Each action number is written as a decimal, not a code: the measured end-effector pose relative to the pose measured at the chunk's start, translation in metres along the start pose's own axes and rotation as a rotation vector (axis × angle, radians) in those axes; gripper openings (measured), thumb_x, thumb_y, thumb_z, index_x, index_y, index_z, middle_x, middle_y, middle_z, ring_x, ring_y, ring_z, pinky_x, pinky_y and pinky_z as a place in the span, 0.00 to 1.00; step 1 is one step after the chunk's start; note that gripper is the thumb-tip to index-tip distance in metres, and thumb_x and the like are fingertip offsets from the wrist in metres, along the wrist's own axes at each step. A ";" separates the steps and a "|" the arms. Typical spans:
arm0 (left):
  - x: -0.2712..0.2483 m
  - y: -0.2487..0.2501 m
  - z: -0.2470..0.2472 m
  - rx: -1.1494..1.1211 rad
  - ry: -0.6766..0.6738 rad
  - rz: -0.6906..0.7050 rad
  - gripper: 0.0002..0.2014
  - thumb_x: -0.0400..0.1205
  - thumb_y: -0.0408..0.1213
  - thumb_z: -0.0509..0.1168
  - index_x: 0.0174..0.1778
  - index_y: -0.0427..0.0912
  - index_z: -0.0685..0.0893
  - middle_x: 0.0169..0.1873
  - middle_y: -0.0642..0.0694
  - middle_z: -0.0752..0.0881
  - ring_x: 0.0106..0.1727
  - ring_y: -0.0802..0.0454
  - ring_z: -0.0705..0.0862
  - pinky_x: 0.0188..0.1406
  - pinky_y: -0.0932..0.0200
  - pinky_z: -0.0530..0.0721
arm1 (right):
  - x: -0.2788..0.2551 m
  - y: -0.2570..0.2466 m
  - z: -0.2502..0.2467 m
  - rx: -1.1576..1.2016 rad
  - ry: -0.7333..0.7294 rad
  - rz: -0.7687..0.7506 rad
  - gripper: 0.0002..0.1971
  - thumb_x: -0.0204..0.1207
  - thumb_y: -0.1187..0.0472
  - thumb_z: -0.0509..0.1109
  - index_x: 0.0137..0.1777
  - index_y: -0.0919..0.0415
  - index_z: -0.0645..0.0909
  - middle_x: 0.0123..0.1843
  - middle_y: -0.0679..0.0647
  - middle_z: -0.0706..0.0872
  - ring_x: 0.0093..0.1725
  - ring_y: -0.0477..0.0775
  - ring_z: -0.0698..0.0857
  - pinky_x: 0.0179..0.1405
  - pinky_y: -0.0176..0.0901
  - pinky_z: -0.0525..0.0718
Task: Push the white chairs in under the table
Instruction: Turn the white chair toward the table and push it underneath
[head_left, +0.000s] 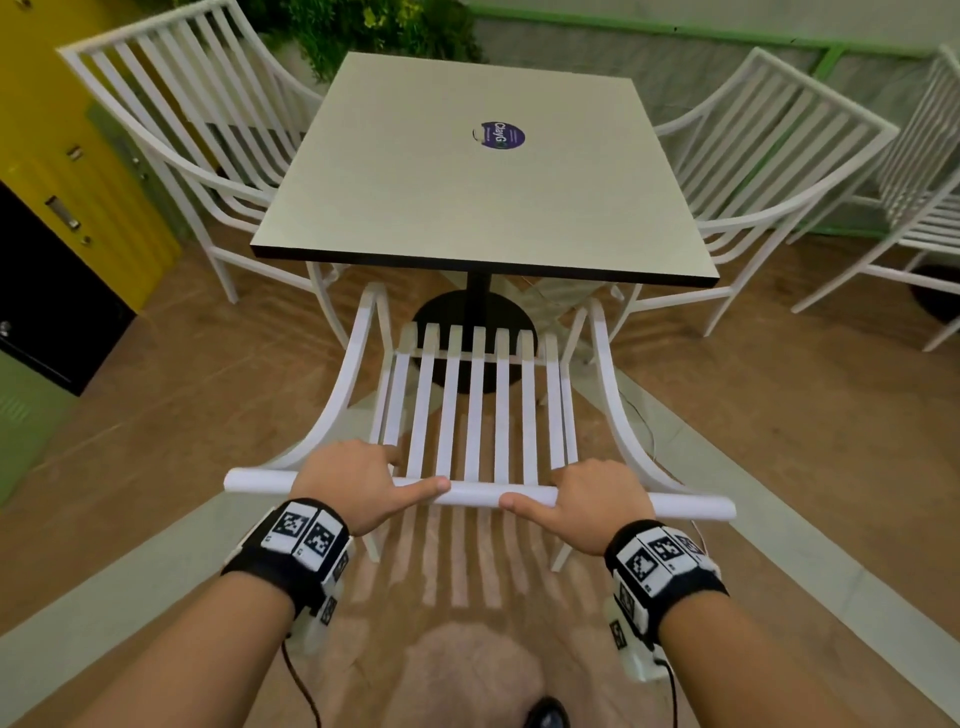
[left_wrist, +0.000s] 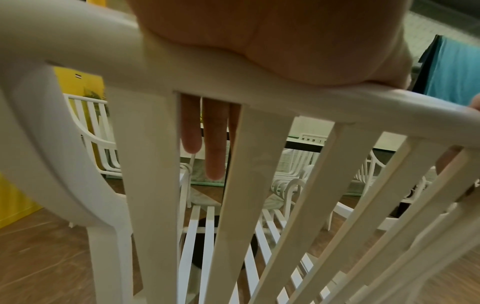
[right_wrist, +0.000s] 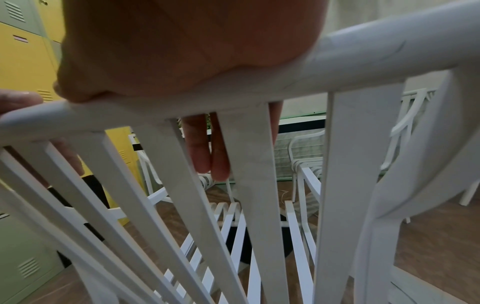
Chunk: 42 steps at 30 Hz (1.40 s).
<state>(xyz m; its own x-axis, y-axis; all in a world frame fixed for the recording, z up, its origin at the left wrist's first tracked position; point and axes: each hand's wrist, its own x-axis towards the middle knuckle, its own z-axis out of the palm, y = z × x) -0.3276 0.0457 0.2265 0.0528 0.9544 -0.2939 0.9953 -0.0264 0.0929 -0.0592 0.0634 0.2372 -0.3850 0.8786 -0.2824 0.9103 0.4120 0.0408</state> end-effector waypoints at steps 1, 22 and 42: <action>0.007 -0.002 0.000 -0.001 0.004 -0.004 0.53 0.59 0.87 0.34 0.58 0.54 0.84 0.40 0.52 0.90 0.39 0.54 0.85 0.37 0.54 0.85 | 0.006 0.002 -0.001 0.000 0.001 -0.002 0.41 0.63 0.17 0.38 0.24 0.54 0.71 0.22 0.48 0.76 0.24 0.50 0.78 0.22 0.43 0.72; 0.133 -0.014 -0.037 0.040 0.057 -0.040 0.53 0.58 0.87 0.31 0.56 0.57 0.84 0.36 0.56 0.89 0.36 0.57 0.84 0.31 0.58 0.79 | 0.133 0.053 -0.033 0.024 -0.018 -0.066 0.45 0.63 0.17 0.35 0.28 0.54 0.78 0.24 0.49 0.79 0.26 0.50 0.81 0.27 0.43 0.80; 0.130 -0.033 -0.050 0.024 -0.046 0.217 0.45 0.56 0.85 0.33 0.40 0.56 0.80 0.26 0.54 0.82 0.30 0.56 0.81 0.31 0.57 0.80 | 0.127 0.051 -0.036 0.026 -0.025 -0.004 0.42 0.60 0.14 0.40 0.34 0.49 0.79 0.28 0.47 0.82 0.29 0.48 0.81 0.25 0.41 0.74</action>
<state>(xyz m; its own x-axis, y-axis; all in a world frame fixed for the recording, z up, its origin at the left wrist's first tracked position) -0.3577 0.1854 0.2332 0.2687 0.9111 -0.3125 0.9619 -0.2370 0.1360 -0.0667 0.2044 0.2383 -0.3847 0.8708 -0.3060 0.9127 0.4084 0.0150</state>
